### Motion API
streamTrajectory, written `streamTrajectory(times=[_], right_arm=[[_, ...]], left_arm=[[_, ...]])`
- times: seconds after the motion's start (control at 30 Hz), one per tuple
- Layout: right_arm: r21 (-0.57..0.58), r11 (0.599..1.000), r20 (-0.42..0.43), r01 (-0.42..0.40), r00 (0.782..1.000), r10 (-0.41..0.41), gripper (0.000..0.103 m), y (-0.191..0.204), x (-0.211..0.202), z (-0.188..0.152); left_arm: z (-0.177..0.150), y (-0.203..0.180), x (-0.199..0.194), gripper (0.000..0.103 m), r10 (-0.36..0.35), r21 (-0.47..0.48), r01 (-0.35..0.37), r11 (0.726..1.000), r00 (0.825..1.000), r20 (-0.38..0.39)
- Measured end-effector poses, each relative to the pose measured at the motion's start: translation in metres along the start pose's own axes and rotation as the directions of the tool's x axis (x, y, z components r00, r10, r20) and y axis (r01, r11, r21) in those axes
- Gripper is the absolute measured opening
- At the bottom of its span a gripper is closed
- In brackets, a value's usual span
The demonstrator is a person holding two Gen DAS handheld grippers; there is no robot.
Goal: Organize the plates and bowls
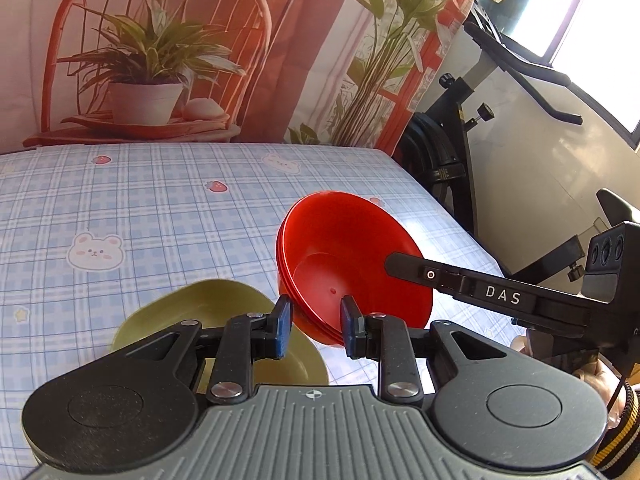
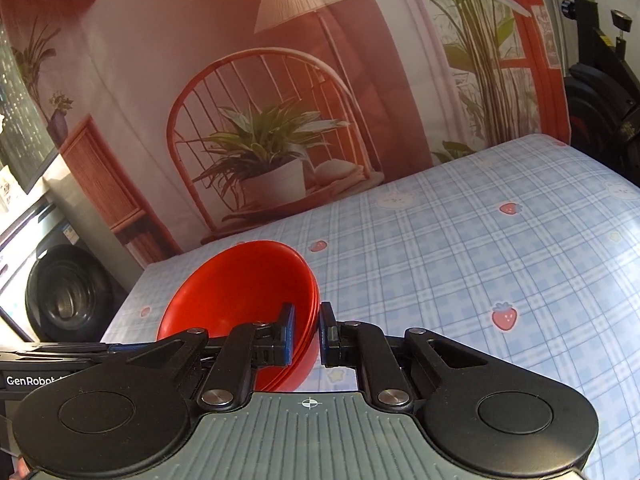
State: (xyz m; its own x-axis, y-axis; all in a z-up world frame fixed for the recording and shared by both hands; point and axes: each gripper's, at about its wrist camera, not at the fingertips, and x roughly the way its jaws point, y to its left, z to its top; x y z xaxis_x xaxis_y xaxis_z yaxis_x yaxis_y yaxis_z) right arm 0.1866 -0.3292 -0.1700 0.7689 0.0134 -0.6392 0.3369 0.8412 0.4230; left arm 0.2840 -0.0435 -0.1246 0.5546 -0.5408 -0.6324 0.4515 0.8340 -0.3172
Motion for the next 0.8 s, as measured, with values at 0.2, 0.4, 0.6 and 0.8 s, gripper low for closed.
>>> streamTrajectory(times=[0.2, 0.4, 0.6, 0.8], right_arm=[[-0.047, 0.996, -0.018, -0.072, 0.997, 0.071, 0.012, 0.043, 0.029, 0.012], [-0.073, 0.991, -0.066, -0.11, 0.992, 0.105, 0.012, 0.066, 0.048, -0.004], [-0.068, 0.994, -0.121, -0.087, 0.99, 0.078, 0.011, 0.063, 0.06, -0.023], [-0.071, 0.995, -0.151, -0.064, 0.987, 0.052, 0.011, 0.06, 0.065, -0.033]], left_arm=[[0.008, 0.029, -0.032, 0.027, 0.071, -0.065, -0.068, 0.996, 0.996, 0.046], [-0.005, 0.053, -0.045, 0.027, 0.109, -0.128, -0.104, 0.986, 0.993, 0.034], [-0.023, 0.066, -0.035, 0.027, 0.092, -0.178, -0.093, 0.98, 0.996, -0.012], [-0.035, 0.074, -0.024, 0.026, 0.081, -0.211, -0.089, 0.973, 0.996, -0.045]])
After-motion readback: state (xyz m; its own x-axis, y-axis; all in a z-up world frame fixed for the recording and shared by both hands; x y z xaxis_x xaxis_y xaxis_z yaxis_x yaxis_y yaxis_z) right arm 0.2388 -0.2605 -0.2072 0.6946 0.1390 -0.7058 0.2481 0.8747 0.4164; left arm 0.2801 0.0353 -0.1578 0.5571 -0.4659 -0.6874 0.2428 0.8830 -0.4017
